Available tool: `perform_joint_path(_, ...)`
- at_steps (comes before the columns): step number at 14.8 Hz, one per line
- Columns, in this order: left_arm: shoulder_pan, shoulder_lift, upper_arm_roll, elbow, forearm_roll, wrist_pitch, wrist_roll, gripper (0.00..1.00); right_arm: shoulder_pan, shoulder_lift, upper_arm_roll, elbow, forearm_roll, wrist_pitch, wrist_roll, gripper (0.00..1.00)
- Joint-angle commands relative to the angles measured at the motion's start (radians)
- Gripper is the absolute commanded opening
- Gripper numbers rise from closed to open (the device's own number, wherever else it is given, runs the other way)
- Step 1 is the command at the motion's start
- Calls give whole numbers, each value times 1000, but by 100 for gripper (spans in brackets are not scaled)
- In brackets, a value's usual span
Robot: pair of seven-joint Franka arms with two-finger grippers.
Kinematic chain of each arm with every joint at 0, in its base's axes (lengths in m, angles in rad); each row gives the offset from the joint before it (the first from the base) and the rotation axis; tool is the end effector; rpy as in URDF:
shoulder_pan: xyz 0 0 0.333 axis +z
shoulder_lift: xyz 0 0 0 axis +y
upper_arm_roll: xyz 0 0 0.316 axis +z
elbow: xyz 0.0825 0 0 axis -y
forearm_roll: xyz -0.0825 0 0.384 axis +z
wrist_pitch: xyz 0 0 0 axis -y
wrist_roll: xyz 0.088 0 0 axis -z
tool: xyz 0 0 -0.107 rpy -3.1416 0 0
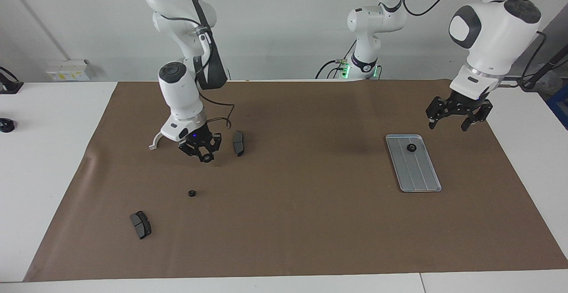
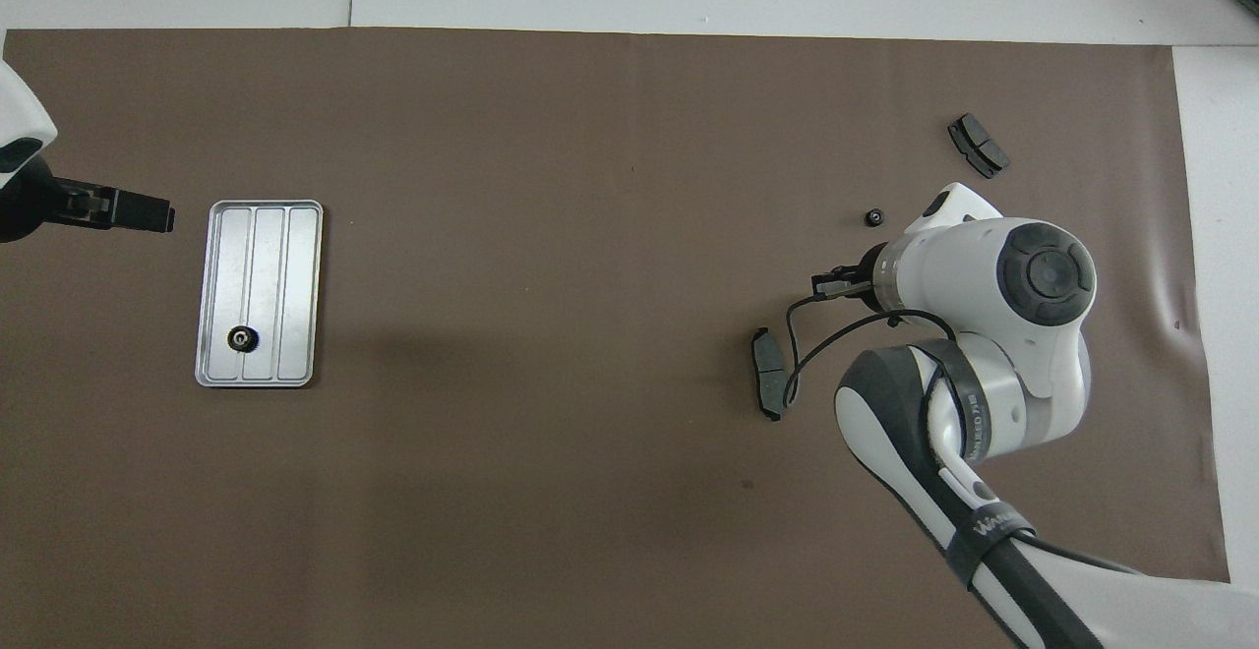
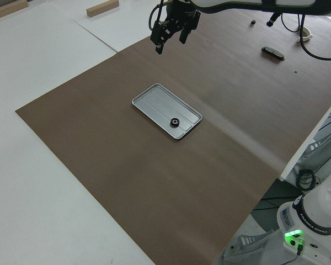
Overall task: Pick bearing gear from pile to tray
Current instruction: 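Retract the left gripper while the right gripper reaches the next bearing, then grasp the second bearing with the right gripper and lift it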
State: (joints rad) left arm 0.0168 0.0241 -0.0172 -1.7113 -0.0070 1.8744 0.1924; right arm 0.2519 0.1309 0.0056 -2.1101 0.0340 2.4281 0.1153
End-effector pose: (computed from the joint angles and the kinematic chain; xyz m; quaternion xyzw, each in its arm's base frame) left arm 0.5844 -0.0007 0.5716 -0.9930 0.0952 -0.0695 0.0031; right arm 0.5624 0.1482 0.3729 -0.9938 -0.0589 -0.0894 0.0297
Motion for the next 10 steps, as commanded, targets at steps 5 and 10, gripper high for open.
perform_joint_path(5, -12, -6, -3, 116, 9, -182, 9, 100, 191, 211, 8, 364, 26, -70, 351, 0)
perform_joint_path(10, -24, -9, -4, 113, 9, -166, -10, 100, 309, 462, 7, 614, -5, -63, 524, 0)
